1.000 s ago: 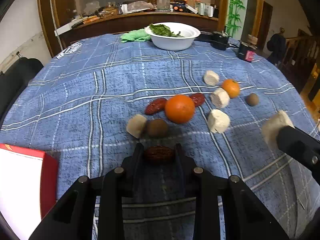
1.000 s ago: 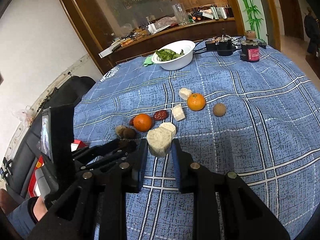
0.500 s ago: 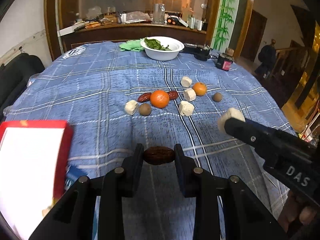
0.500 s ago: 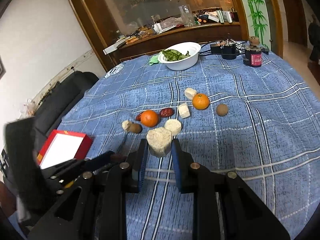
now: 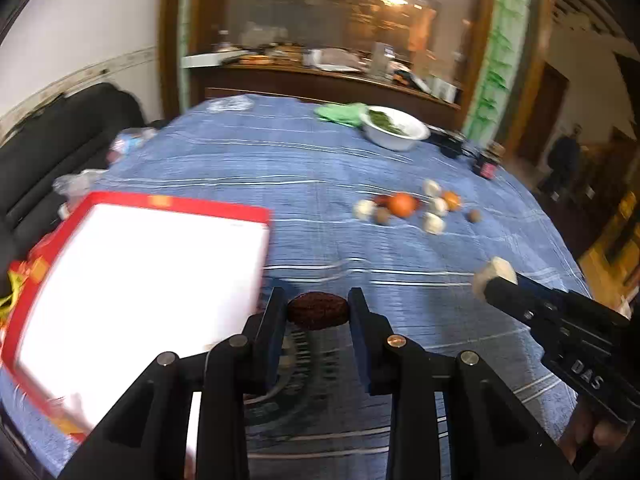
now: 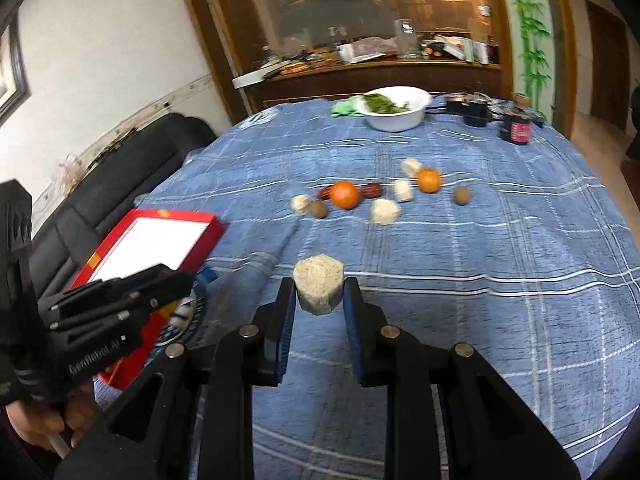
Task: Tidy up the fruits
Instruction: 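Carry the date and cylinder piece over the tray and open both grippers, then grasp a pale round ball with the right gripper while the left grasps a white cube, then carry the ball and the cube over the red-rimmed tray, then open both grippers to drop the ball and cube into the tray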
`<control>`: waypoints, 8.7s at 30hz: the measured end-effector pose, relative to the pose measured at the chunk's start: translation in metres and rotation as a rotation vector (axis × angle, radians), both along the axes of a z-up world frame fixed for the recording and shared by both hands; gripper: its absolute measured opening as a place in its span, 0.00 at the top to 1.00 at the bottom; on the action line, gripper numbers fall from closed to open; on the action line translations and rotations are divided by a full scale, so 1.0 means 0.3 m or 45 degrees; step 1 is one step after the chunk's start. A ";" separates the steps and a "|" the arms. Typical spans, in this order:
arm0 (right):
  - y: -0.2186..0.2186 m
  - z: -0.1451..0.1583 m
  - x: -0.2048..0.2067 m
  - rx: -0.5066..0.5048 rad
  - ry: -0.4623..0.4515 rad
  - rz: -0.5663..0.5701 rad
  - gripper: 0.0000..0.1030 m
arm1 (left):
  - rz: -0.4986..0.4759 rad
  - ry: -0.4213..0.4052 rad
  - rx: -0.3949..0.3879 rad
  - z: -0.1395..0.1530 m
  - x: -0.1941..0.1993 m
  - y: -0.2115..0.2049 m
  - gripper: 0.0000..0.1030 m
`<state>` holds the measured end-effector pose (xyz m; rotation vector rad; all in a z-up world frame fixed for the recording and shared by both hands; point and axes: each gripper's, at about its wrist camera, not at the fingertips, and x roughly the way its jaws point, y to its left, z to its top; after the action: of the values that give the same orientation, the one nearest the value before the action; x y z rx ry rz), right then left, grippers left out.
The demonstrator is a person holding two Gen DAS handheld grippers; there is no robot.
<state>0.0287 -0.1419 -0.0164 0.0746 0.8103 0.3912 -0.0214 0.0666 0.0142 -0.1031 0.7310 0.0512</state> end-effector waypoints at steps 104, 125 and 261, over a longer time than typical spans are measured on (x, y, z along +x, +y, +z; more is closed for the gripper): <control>-0.041 -0.221 0.486 -0.183 0.184 -0.150 0.70 | -0.024 0.206 0.188 -0.189 0.573 -0.185 0.34; -0.075 -0.226 0.482 -0.080 0.191 -0.136 0.70 | -0.164 0.176 0.123 -0.157 0.546 -0.209 0.83; 0.825 -0.123 0.152 -0.148 0.055 0.478 0.69 | 0.618 0.165 0.062 -0.091 0.037 0.552 0.83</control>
<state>0.0743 0.1056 -0.0532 -0.1813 0.8895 0.6969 -0.0102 0.2321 -0.0129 -0.2308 0.8206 0.5430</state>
